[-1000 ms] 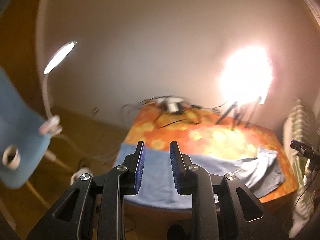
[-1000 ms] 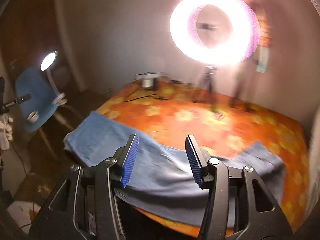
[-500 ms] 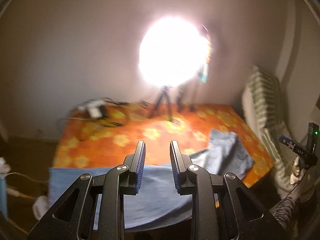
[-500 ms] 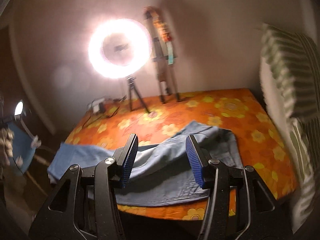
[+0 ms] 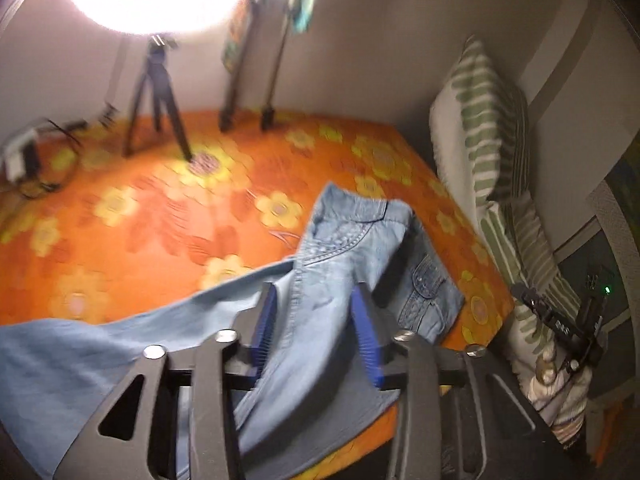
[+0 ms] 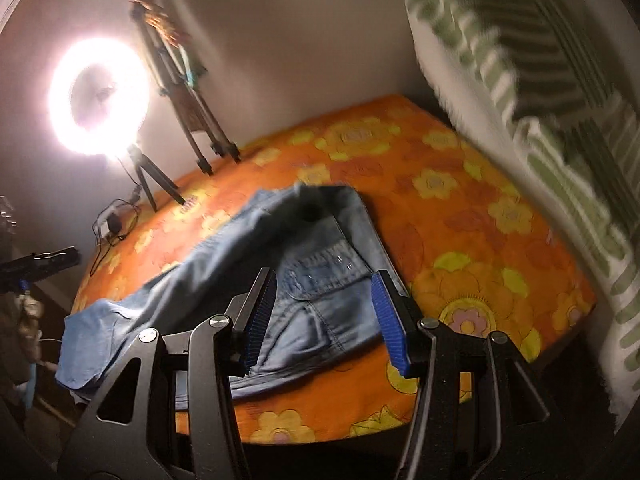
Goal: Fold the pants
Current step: 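Move both tools toward the jeans waistband and back pocket, then close the left tool on the jeans near the back pocket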
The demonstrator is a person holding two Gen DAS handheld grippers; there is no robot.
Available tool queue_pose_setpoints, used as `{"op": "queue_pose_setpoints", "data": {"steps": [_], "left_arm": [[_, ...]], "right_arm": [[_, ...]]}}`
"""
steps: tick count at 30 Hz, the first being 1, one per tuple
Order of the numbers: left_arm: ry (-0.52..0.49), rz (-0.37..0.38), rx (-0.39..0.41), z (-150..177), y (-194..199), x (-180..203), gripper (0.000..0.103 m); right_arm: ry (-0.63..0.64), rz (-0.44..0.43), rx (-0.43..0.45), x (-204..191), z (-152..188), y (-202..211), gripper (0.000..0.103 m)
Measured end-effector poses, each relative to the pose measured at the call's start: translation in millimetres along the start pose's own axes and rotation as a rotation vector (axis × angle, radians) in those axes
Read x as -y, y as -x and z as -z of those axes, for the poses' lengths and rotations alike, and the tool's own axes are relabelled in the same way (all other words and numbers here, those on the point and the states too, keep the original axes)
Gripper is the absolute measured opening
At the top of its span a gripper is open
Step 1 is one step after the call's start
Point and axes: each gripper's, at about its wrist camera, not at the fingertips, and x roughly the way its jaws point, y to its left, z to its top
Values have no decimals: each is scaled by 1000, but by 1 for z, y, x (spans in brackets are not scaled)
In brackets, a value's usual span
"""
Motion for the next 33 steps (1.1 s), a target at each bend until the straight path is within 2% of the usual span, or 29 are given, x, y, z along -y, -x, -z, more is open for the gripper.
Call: {"op": "queue_pose_setpoints", "data": {"steps": [1, 7, 12, 18, 26, 27, 29, 31, 33], "left_arm": [[18, 5, -15, -3, -14, 0, 47], [148, 47, -92, -23, -101, -7, 47], [192, 70, -128, -37, -144, -7, 47], [270, 111, -165, -44, -174, -15, 48], [285, 111, -156, -40, -177, -15, 45], [283, 109, -150, -40, -177, -15, 44], [272, 98, -142, -41, -178, -13, 34], [247, 81, -132, -41, -177, -10, 14], [231, 72, -116, -41, -176, -9, 8]], "right_arm": [[-9, -12, -12, 2, -1, -6, 52], [-35, -69, -93, 2, 4, -38, 52], [6, -36, -101, 0, 7, -48, 52], [-15, -15, -83, 10, 2, -48, 52], [-57, -3, -70, 26, -1, -44, 52], [-60, -6, -67, 26, -1, -43, 52], [-62, -8, -61, 26, -2, -41, 52], [-56, -10, -55, 25, -2, -40, 52], [-50, -9, -51, 24, -2, -39, 52]]}}
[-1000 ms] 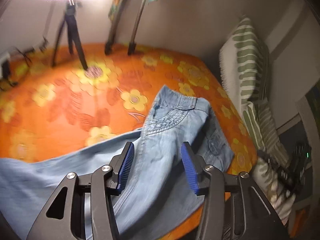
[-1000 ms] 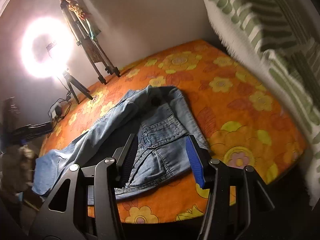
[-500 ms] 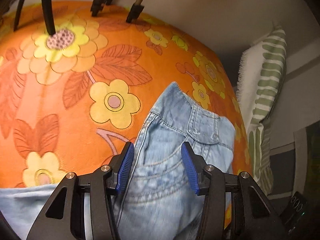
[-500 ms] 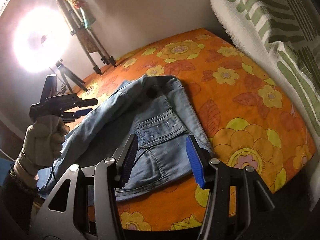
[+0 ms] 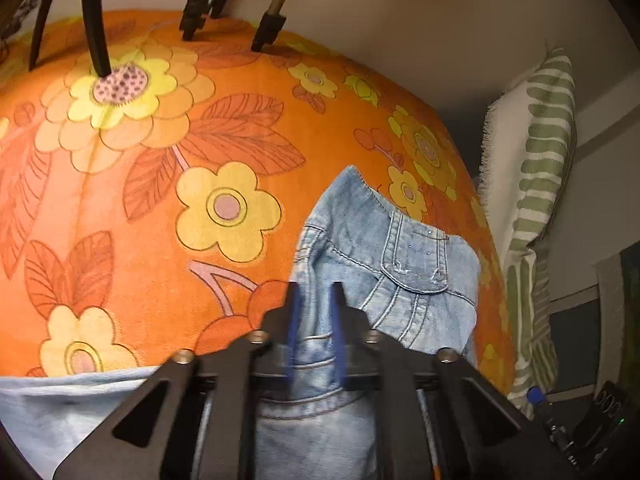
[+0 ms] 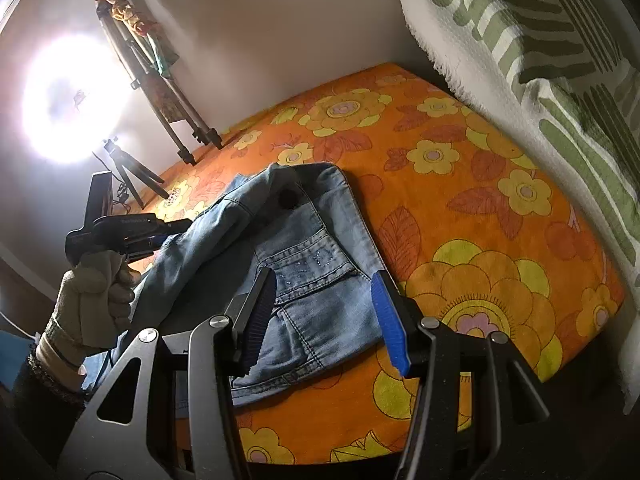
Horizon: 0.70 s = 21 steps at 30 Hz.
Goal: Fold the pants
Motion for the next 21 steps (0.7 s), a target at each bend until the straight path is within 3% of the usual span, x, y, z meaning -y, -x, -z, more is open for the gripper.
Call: {"op": "queue_pose_setpoints", "data": {"steps": [11, 16, 21], "left_arm": [[-139, 73, 70, 19, 29, 44, 5], [-301, 127, 41, 55, 33, 89, 4], [-367, 183, -29, 93, 27, 108, 4]], "right_arm": [[-27, -3, -8, 5, -1, -5, 52], [-109, -51, 6, 17, -6, -4, 52], [-160, -114, 42, 24, -11, 3, 52]]}}
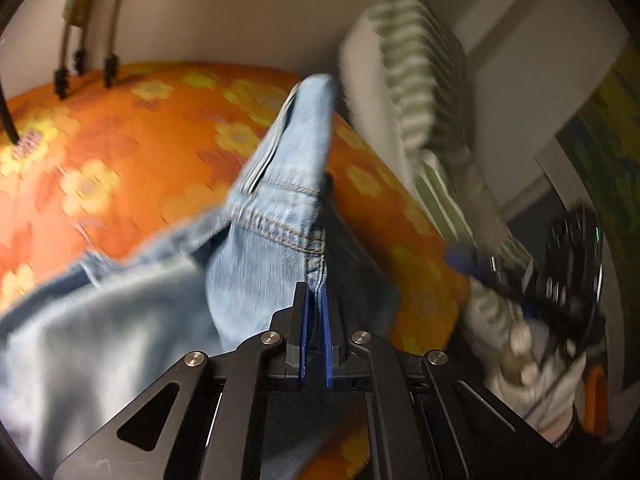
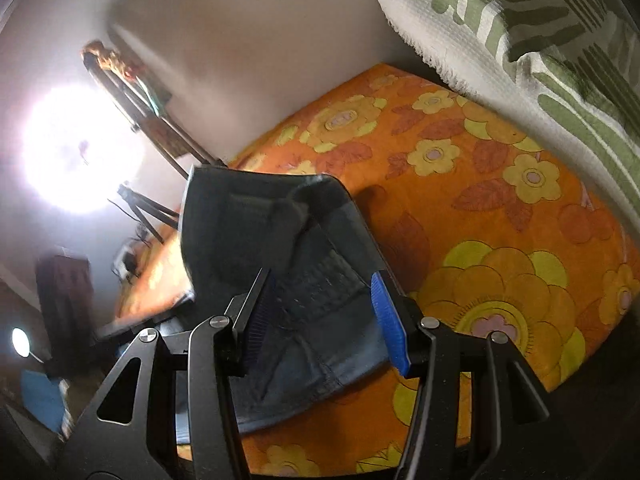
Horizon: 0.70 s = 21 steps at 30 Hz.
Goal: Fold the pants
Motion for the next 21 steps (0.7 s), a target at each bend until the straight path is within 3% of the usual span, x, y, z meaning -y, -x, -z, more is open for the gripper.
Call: {"op": "queue_pose_setpoints", "data": {"steps": [7, 11, 16, 21], "left_arm": [[-107, 11, -113, 36, -27, 32, 4], [-136, 14, -155, 52, -26, 43, 4], [-118, -45, -88, 67, 19, 27, 8], [-52, -228, 35, 93, 91, -22, 9]], "right_arm": [[-76, -92, 23, 9, -5, 4, 53], [-107, -136, -6, 15, -5, -1, 69], [-87, -25, -68, 24, 2, -21, 69], [-124, 77, -77, 41, 4, -29, 69]]}}
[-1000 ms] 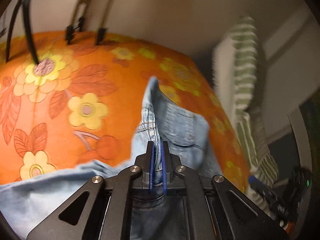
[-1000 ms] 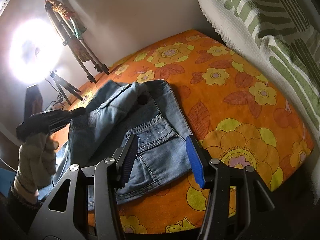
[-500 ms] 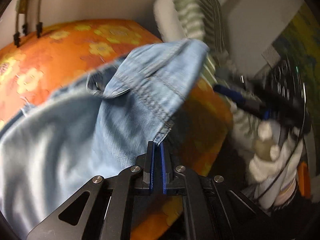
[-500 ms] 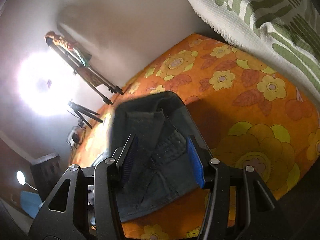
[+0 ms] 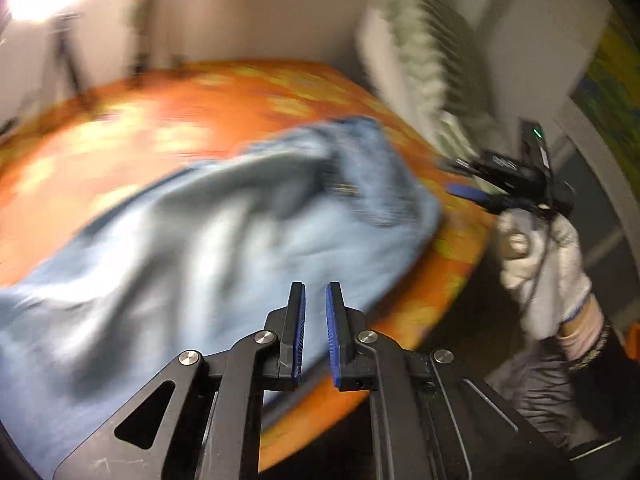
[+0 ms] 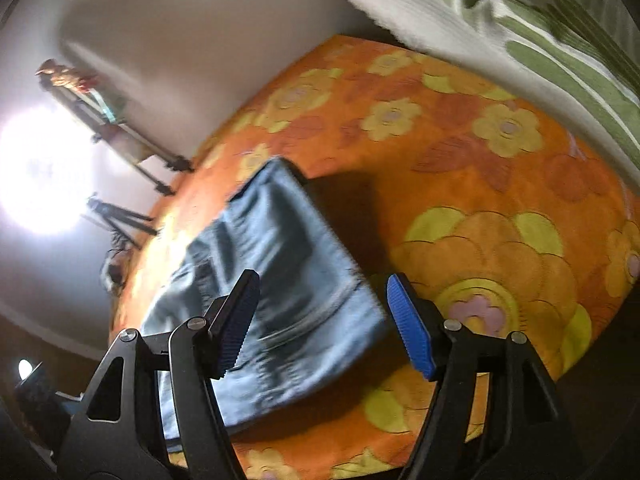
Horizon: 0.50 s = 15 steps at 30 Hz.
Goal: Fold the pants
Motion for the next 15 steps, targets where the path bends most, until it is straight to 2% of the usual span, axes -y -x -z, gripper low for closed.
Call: {"op": "queue_pose_setpoints", "data": {"steps": [2, 4, 6, 9, 12, 15], "left_arm": [[69, -86, 38, 16, 20, -35, 9], [146, -136, 59, 32, 36, -67, 9], [212, -164, 69, 41, 45, -90, 9], [230, -208, 77, 53, 57, -108, 9], [256, -205, 69, 61, 58, -115, 16], [272, -196, 68, 68, 63, -123, 17]], "right_arm": [[0, 24, -10, 4, 0, -5, 69], [15, 50, -23, 3, 3, -13, 69], [39, 68, -36, 0, 6, -20, 69], [77, 95, -59, -7, 10, -35, 69], [125, 134, -45, -19, 14, -44, 69], [168, 164, -35, -30, 18, -46, 48]]}}
